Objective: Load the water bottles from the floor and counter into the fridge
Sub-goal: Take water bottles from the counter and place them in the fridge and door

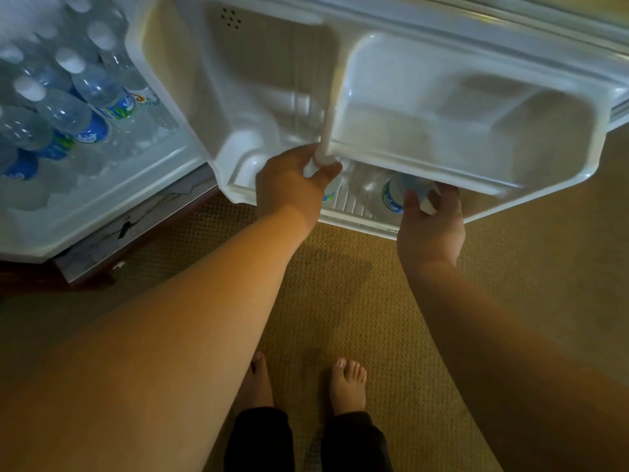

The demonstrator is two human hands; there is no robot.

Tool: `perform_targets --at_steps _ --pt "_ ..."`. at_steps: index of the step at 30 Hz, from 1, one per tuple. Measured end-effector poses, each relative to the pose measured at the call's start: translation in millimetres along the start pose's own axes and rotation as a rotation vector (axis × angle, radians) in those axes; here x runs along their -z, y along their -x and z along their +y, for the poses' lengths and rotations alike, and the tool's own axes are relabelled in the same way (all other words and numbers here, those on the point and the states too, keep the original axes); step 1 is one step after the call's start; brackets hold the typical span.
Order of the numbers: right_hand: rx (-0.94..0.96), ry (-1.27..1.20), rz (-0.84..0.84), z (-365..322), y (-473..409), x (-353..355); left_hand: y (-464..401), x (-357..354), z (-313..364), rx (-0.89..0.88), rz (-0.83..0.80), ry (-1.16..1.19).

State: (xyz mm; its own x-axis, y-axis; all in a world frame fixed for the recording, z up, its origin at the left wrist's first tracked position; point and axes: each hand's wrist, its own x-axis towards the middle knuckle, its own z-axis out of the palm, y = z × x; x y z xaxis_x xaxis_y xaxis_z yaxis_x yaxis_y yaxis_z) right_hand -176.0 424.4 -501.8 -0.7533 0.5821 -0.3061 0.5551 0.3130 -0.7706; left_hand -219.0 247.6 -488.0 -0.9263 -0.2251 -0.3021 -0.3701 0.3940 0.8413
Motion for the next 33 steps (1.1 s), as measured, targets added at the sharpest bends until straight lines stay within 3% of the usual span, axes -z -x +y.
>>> perform_targets --at_steps 11,16,23,33 --pt "0.020 0.003 -0.048 17 5 -3 23 -55 -15 -0.126 0.083 -0.024" --pt "0.046 0.016 -0.078 25 -3 -7 27 -64 -28 -0.123 0.033 0.075" --pt "0.057 0.026 -0.087 19 -22 -9 17 -68 -30 -0.071 0.052 0.041" --pt "0.055 0.085 -0.103 18 -22 0 28 -90 -6 -0.024 -0.065 0.069"
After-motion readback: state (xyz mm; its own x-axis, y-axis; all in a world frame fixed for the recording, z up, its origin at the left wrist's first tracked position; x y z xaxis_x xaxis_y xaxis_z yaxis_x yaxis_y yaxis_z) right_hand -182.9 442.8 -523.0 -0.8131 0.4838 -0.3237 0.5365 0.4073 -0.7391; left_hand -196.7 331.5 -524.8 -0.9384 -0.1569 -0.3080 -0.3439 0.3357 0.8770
